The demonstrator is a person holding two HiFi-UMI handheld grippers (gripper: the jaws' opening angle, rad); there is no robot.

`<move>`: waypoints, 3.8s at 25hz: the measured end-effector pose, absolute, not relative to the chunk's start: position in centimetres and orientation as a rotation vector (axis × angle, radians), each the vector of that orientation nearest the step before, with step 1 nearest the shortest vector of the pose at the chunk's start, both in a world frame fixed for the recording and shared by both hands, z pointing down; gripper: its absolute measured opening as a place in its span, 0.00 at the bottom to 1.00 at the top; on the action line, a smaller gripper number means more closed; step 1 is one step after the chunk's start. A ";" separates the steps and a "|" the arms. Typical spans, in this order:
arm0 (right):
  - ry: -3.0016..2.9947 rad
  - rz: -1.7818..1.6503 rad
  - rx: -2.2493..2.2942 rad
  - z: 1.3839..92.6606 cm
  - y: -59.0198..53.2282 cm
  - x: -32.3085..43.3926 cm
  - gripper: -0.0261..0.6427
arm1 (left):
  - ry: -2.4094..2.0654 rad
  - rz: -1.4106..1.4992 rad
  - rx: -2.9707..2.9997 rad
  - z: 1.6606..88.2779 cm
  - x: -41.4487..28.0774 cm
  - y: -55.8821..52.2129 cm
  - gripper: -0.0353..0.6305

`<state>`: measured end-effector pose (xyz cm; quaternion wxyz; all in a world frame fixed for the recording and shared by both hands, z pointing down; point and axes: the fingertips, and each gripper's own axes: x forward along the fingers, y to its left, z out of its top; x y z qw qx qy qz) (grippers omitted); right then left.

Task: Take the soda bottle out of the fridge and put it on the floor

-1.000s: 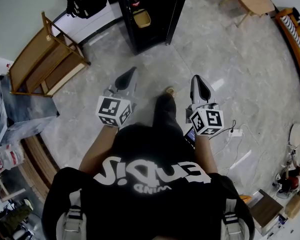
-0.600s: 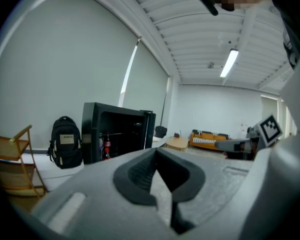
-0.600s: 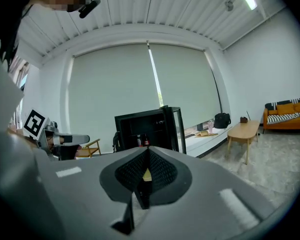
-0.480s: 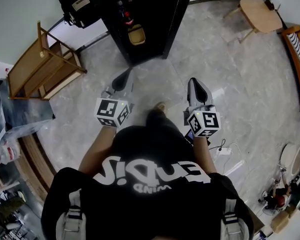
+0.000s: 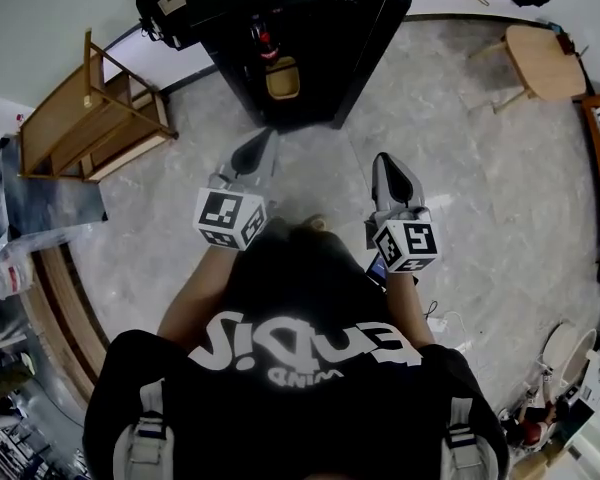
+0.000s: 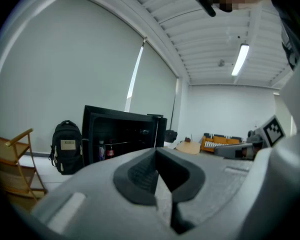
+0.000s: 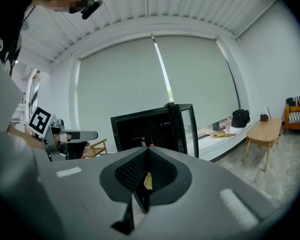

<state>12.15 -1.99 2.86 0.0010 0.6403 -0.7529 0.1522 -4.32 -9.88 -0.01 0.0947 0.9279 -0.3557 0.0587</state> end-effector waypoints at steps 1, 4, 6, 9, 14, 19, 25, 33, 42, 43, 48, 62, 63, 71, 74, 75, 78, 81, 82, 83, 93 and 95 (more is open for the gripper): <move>-2.366 0.478 2.008 2.9 -2.6 12.1 0.03 | -1.053 0.174 2.751 0.0 -4.3 -10.4 0.06; -2.358 0.492 2.015 3.3 -3.9 12.1 0.03 | -1.045 0.183 2.750 0.4 -4.3 -11.8 0.06; -2.346 0.502 2.023 3.6 -4.5 12.0 0.03 | -1.036 0.193 2.750 0.6 -4.4 -12.5 0.06; -2.334 0.510 2.033 3.9 -5.5 11.6 0.03 | -1.012 0.209 2.756 1.0 -4.6 -13.4 0.06; -2.322 0.526 2.049 4.4 -7.7 10.7 0.03 | -0.976 0.221 2.762 1.3 -5.1 -15.3 0.06; -2.329 0.532 2.033 5.2 -9.7 9.5 0.03 | -0.943 0.226 2.772 2.1 -5.3 -17.0 0.06; -2.355 0.534 2.007 6.9 -12.9 8.5 0.03 | -0.948 0.206 2.746 4.3 -5.9 -19.1 0.06; -2.456 0.478 1.936 10.5 -16.6 8.8 0.03 | -1.002 0.181 2.760 8.7 -5.3 -21.0 0.06; -2.558 0.433 1.867 19.4 -19.3 7.4 0.03 | -1.104 0.112 2.753 16.6 -5.6 -21.9 0.06; -2.572 0.424 1.858 20.1 -19.5 7.1 0.03 | -1.113 0.107 2.759 17.3 -5.7 -22.0 0.06; -2.624 0.402 1.815 24.5 -20.0 5.2 0.03 | -1.149 0.103 2.776 21.5 -6.5 -22.2 0.06; -2.718 0.275 1.682 28.9 -25.4 1.5 0.25 | -1.159 0.098 2.793 27.2 -7.1 -22.4 0.06; -2.728 0.259 1.668 29.3 -25.8 1.3 0.31 | -1.157 0.096 2.796 27.7 -7.1 -22.3 0.06; -2.804 0.247 1.569 33.8 -30.2 -0.6 0.80 | -1.138 0.076 2.823 33.2 -6.2 -22.5 0.06; -2.836 0.285 1.566 35.4 -31.4 -0.9 0.81 | -1.130 0.060 2.818 34.9 -6.4 -22.3 0.06; -2.849 0.300 1.568 35.9 -31.7 -1.0 0.81 | -1.133 0.056 2.820 35.4 -6.4 -22.3 0.06; -2.871 0.296 1.556 37.0 -32.2 -1.3 0.80 | -1.143 0.047 2.834 36.7 -6.8 -22.2 0.06; -2.865 0.247 1.536 37.7 -32.2 -1.3 0.79 | -1.145 0.036 2.849 37.7 -7.3 -22.0 0.06; -2.860 0.226 1.527 37.7 -32.2 -1.2 0.78 | -1.146 0.032 2.852 38.0 -7.5 -21.9 0.06; -2.855 0.209 1.520 37.8 -32.2 -1.0 0.78 | -1.147 0.026 2.851 38.3 -7.6 -21.9 0.06; -2.882 0.145 1.543 36.2 -34.9 -1.3 0.76 | -1.135 0.002 2.861 38.9 -7.4 -22.1 0.06; -2.883 0.136 1.547 35.9 -35.7 -2.0 0.76 | -1.135 0.000 2.859 38.7 -7.5 -22.2 0.06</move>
